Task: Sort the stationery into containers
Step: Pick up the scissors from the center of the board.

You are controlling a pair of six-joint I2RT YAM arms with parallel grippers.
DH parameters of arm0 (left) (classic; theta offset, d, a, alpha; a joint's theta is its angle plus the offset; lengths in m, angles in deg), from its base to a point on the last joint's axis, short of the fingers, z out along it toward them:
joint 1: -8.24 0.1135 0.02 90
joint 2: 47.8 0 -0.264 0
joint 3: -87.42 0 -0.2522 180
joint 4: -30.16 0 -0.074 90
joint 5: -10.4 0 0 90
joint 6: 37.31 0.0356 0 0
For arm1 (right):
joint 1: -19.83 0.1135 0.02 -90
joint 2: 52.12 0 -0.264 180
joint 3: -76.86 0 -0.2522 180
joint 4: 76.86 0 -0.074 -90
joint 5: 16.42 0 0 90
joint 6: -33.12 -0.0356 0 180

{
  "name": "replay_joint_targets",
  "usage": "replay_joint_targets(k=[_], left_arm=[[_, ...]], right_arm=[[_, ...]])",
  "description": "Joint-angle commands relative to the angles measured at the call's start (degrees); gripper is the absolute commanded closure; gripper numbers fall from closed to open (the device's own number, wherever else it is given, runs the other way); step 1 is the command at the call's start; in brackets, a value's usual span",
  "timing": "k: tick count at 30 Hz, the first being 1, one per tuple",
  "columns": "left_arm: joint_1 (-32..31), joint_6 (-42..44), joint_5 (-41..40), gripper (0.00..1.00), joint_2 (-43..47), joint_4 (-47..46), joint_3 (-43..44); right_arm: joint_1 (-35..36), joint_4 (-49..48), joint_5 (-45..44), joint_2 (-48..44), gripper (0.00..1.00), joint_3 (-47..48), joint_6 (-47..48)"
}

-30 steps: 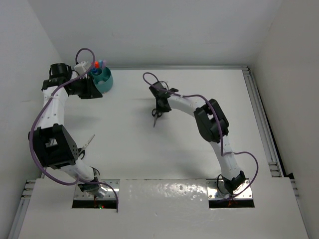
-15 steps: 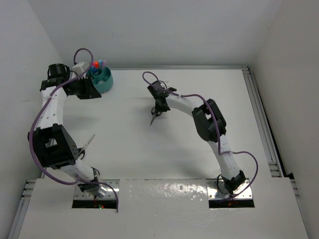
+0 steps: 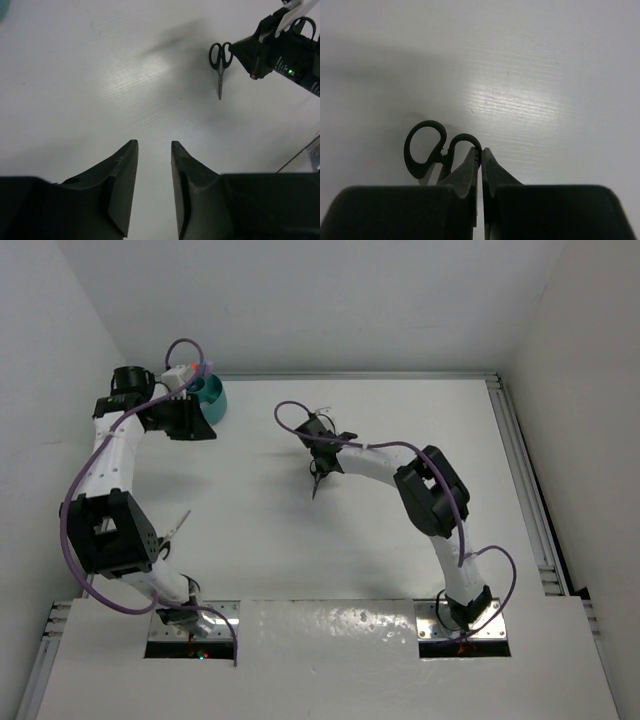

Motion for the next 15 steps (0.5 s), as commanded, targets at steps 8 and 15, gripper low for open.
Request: replay_joint_targets(k=[8, 15], left_arm=[[-12.99, 5.13, 11.21, 0.57, -2.29, 2.96, 4.96], [-16.77, 4.35, 14.29, 0.55, -3.96, 1.38, 7.16]], right_arm=[[6.4, -20.54, -2.3, -14.96, 1.0, -2.52, 14.28], [9.04, -27.58, 4.99, -19.19, 1.0, -3.23, 14.81]])
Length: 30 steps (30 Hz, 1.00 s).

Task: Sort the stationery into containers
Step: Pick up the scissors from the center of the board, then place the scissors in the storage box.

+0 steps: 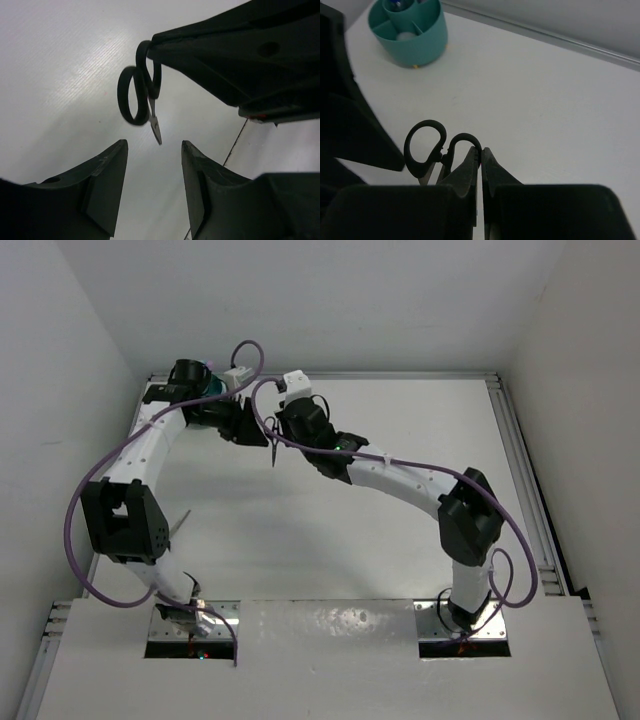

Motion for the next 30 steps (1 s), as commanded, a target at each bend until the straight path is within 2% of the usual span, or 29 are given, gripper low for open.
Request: replay_joint_targets(k=[1, 11, 13, 20, 30], left_arm=[[-0.92, -0.09, 3.65, 0.55, 0.62, -1.92, 3.03], [-0.31, -6.95, 4.35, 0.55, 5.02, -12.03, 1.8], [-0.22, -8.71, 4.09, 0.61, 5.81, -14.04, 1.18], [-0.57, -9.06, 2.77, 0.72, 4.41, -11.69, 1.53], [-2.5, -5.64, -4.35, 0.7, 4.84, -10.01, 3.03]], right_arm=[[0.73, -6.16, 3.99, -2.68, 1.0, -0.87, 0.65], [1.26, -8.8, 7.51, -4.27, 1.0, -3.33, 0.11], [1.35, -9.24, 7.52, -4.45, 1.0, -3.59, 0.11], [1.52, -9.68, 7.25, -5.06, 1.0, -3.94, 0.38], [1.61, -10.03, 6.81, -4.97, 1.0, -3.6, 0.29]])
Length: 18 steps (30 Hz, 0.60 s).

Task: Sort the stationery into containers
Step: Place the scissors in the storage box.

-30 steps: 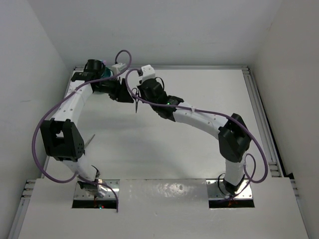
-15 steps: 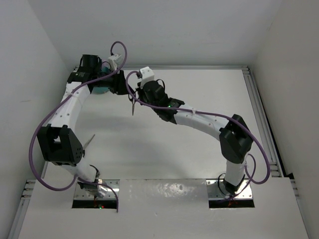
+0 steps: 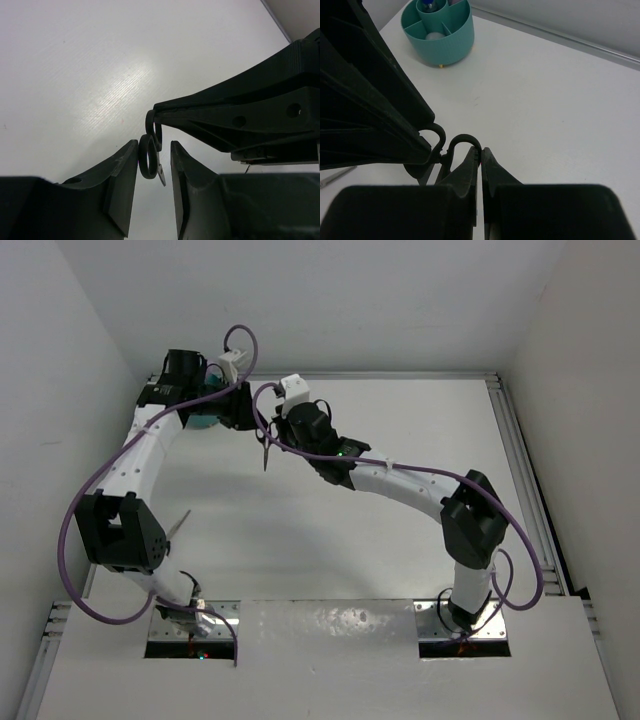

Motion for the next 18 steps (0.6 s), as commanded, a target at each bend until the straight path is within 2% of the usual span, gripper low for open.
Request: replay_joint_targets(k=[1, 6, 7, 10, 13, 18], left_arm=[[-1.5, 1.82, -2.1, 0.7, 1.26, -0.05, 2.52], [-1.77, 2.79, -3.68, 0.7, 0.73, 0.66, 2.44], [-1.85, 2.96, -3.34, 0.72, 0.56, 0.74, 2.52], [-1.94, 3.05, -2.63, 0.85, 0.47, 1.36, 2.7], [-2.03, 3.49, -2.37, 0.91, 0.3, 2.23, 2.87], [-2.03, 4.9, -1.58, 0.94, -0.5, 4.08, 3.49]], right_arm=[[0.69, -3.3, 0.34, -2.72, 1.0, 0.36, 0.11], [0.96, -3.21, 0.43, -2.37, 1.0, 1.15, 0.11], [1.04, -3.21, 0.43, -2.37, 1.0, 1.15, 0.11], [1.05, -3.21, 0.26, -2.37, 1.0, 1.15, -0.06], [1.05, -3.65, 0.25, -2.46, 1.0, 0.71, -0.15], [1.05, -3.83, 0.17, -2.2, 1.0, 1.06, -0.15]])
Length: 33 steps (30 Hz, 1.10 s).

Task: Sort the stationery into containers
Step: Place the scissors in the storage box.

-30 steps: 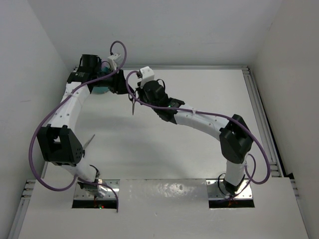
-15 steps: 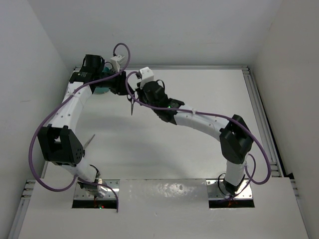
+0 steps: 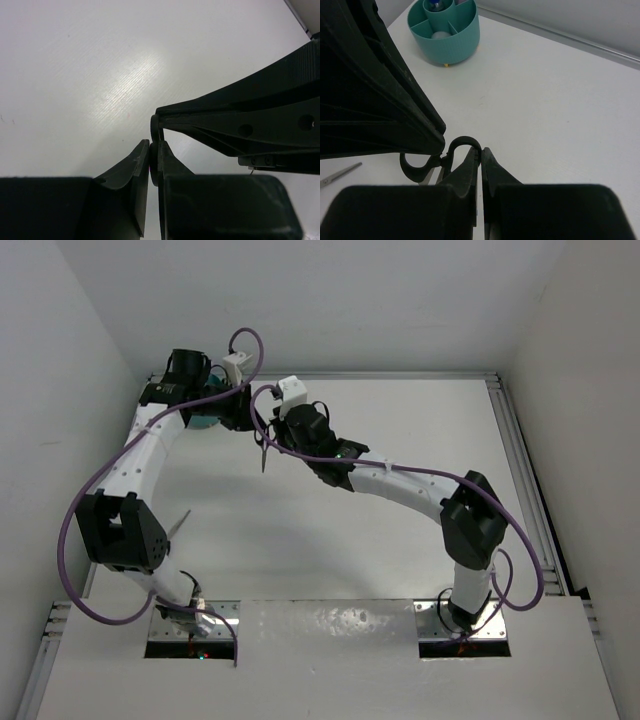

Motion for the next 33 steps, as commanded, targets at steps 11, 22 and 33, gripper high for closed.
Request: replay_joint_targets(k=[11, 22, 33], left_arm=[[-0.85, 3.07, 0.68, 1.0, -0.9, 3.46, 3.83], [2.31, -3.26, -10.04, 1.0, 2.71, -8.3, 2.15], [9.34, -5.99, -23.5, 1.0, -3.17, -55.05, -3.73]], right_arm=[[0.41, -3.28, 1.02, -1.76, 1.0, 1.42, -0.74], [-1.26, -2.75, 0.41, -5.35, 0.36, -2.97, 0.05], [-3.63, -0.3, 1.2, -10.81, 0.36, -9.92, 2.6]])
